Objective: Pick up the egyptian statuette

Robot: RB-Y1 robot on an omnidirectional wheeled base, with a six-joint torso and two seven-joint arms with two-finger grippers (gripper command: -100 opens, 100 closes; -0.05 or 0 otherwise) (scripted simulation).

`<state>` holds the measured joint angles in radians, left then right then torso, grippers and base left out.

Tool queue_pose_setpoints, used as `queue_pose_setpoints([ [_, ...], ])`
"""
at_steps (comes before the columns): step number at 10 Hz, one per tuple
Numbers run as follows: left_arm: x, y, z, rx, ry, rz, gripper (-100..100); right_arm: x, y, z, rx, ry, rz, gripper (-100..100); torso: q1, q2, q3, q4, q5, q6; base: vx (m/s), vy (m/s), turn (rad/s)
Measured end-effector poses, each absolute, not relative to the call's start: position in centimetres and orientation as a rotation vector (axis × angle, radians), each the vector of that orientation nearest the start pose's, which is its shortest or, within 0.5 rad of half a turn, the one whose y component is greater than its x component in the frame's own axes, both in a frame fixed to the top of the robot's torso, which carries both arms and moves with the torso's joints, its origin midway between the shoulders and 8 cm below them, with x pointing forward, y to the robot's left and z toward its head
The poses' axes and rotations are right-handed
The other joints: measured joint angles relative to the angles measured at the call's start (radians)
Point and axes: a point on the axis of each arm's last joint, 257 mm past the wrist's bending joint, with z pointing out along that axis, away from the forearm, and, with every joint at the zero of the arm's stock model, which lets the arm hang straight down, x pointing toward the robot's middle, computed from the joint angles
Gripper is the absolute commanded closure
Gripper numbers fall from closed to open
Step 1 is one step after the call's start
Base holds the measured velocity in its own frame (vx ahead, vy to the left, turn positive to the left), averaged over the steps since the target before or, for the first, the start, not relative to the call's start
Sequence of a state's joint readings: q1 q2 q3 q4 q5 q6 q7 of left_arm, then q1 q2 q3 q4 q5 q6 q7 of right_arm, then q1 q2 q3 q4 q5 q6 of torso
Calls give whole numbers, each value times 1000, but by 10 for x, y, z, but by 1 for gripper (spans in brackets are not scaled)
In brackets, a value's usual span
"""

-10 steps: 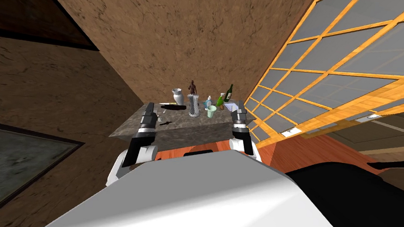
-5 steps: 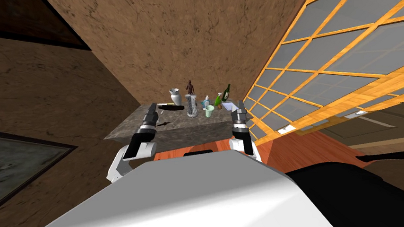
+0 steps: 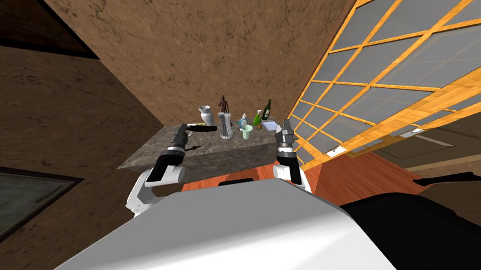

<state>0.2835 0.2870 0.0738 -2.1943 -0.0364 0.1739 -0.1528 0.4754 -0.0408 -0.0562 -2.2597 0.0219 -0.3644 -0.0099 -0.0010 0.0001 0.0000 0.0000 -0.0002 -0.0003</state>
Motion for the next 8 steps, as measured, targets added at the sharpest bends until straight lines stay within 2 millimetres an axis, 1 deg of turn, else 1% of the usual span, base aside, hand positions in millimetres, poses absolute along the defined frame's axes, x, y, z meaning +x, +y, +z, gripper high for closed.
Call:
queue_pose_setpoints([
  [1,463,318,-79,-769,1240,-835,-100,369,-297,-2,723,737,1214,0,0,0,0,0,0,0,-3,-15,-59],
  [3,465,325,-89,-800,1271,-804,-100,368,-297,-2,723,737,1213,0,1,0,0,0,0,0,2,-10,-35],
  [5,474,335,-99,-830,1301,-769,-100,368,-297,-2,723,737,1213,0,0,0,0,0,0,0,1,-6,-32],
  [7,480,343,-103,-853,1322,-741,-100,369,-297,-2,723,737,1213,0,0,0,0,0,0,0,0,-13,-76],
  [8,482,350,-109,-873,1339,-721,-100,368,-297,-2,723,737,1213,0,0,0,0,0,0,0,-1,-15,-90],
])
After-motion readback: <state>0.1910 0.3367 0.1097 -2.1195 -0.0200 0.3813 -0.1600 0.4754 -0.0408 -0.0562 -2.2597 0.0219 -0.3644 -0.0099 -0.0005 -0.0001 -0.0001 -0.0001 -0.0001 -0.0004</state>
